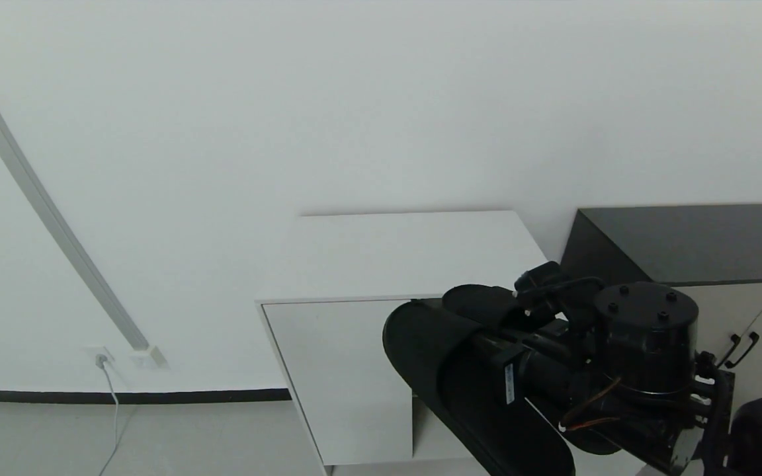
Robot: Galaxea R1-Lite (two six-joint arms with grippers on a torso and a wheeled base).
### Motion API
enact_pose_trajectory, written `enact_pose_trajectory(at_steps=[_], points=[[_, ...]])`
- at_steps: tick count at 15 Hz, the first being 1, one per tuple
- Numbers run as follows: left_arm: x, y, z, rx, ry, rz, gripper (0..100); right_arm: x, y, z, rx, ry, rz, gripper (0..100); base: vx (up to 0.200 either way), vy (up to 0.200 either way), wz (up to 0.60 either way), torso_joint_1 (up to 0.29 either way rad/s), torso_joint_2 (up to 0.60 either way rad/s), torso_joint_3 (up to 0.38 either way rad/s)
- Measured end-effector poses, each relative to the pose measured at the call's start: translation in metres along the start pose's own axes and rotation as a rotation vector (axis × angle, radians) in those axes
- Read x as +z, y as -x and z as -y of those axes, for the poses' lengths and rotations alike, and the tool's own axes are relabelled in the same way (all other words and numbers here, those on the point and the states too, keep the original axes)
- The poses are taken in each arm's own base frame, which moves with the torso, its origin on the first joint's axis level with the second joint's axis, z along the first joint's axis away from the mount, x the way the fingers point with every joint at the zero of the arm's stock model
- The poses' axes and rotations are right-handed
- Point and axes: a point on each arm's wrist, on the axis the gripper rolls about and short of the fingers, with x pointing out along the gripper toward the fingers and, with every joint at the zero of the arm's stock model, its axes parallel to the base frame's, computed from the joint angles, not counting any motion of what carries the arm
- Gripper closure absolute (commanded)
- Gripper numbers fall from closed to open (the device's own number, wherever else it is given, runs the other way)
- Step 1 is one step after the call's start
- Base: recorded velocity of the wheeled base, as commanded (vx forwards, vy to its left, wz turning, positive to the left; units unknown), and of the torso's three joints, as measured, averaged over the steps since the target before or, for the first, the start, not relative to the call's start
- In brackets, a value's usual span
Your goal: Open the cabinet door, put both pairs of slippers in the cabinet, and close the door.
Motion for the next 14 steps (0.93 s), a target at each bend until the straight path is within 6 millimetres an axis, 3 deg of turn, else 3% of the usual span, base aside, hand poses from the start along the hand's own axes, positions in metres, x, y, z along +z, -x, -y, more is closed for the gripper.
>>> enact_pose_trajectory(at_steps=[2, 14], points=[[0.0, 0.0, 0.0, 0.001, 0.0, 0.0, 100, -0.0004, 0.0001, 0.0002, 0.0, 0.0, 0.002, 100, 0.0, -0.2, 0.0, 0.002, 0.0, -0.005], [0.0, 0.0, 0.0, 0.002, 0.001, 0.0, 100, -0.0057, -0.0014, 0.001, -0.004, 0.002, -0.003, 100, 0.0, 0.0, 0.0, 0.0, 0.0, 0.0]])
